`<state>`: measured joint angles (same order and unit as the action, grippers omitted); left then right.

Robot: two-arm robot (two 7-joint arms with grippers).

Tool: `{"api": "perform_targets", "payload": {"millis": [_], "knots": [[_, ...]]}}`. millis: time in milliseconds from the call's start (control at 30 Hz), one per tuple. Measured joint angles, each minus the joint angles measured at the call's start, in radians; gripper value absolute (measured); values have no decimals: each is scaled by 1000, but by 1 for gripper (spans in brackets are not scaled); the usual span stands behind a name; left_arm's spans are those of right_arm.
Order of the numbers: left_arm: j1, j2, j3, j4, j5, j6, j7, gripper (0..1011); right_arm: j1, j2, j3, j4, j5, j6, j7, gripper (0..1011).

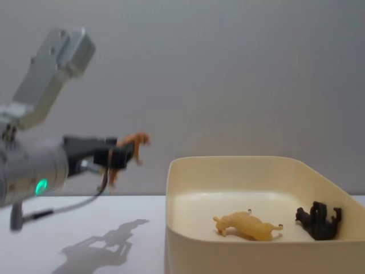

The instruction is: Pick up the toy alternately with two hands and place it into the central storage box.

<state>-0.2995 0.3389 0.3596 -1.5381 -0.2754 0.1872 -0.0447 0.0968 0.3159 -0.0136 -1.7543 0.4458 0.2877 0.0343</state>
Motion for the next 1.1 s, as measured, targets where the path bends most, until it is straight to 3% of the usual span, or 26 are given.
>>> {"api": "perform_targets", "payload": {"millis": [267,533,800,833,1100], "knots": [[-70,-26,-11,-7,27,2,-55,263,0,0,0,0,0,0,0,1001],[-164,-66,-14,42,54,19,-155,263,0,0,0,0,0,0,0,1001],[-315,-130,-11,196,107,37,-303,263,0,0,0,0,0,0,0,1001],[-351,-144,-10,239,120,39,-329,263,0,0,0,0,0,0,0,1001],[-495,-202,-3,423,176,48,-435,263,0,0,0,0,0,0,0,1001]]}}
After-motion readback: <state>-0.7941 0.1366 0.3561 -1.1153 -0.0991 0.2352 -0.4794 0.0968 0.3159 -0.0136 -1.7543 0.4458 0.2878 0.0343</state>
